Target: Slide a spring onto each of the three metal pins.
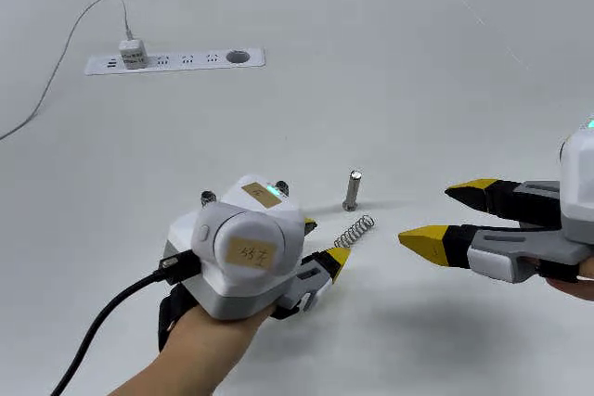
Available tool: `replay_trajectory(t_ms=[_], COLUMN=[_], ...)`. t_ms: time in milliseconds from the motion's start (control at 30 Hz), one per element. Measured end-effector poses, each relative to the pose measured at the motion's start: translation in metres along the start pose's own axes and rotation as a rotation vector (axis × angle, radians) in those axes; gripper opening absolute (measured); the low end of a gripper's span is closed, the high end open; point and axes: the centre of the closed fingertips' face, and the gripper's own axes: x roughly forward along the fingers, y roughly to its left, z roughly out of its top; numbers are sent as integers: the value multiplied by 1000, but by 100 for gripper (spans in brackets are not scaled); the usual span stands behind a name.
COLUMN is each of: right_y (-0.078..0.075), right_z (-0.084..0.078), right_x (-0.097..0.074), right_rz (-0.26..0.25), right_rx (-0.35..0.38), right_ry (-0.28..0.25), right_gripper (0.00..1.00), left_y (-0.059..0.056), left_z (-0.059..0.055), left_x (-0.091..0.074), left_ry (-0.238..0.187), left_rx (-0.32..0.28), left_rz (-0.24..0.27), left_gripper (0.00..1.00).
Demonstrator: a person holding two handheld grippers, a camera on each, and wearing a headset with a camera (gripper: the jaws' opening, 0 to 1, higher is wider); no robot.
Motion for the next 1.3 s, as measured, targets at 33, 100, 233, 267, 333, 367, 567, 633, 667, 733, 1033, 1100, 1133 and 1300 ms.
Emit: replay_trajectory(t_ms=[33,100,233,267,333,367,567,633,667,733,1033,1100,1133,1300], right_y=[0,-1,-2,-2,-3,-3,-4,-4,-5,-4,-3,-2,-2,-2], right_z=[-1,-2,-6,-7,-8,-9,-12,-12,-12,-13,-16,-16,-15,-13], right_x=[0,-1,-2,-3,-3,-4,-5,-4,-5,-5,-4,-3,-3,-3], right_rz=[-1,-2,-6,-8,-7,-8,-11,-13,-14,-14,-15,-13,-10,-8], right_rx=[2,5,8,8,12,15,33,35,36,41,57,58,59,66], right_ry=[1,2,6,6,7,7,5,6,6,7,15,15,15,8], right_gripper=[52,51,51,51,50,50,49,49,49,48,48,48,48,48], left_y=[0,-1,-5,-5,-6,-6,-6,-6,-6,-6,-4,-5,-5,-5], left_z=[-1,-2,-5,-5,-6,-7,-10,-11,-11,-11,-11,-11,-11,-12], left_x=[3,6,14,16,19,20,25,26,26,26,26,26,25,25], left_ry=[3,8,21,23,28,31,46,51,55,53,64,65,65,67], left_rx=[-2,-4,-23,-24,-23,-23,-6,2,11,40,82,89,100,115], left_rz=[-3,-8,-26,-27,-31,-36,-41,-42,-42,-47,-49,-50,-55,-46], left_gripper=[25,24,22,22,21,21,17,17,16,15,11,11,11,10])
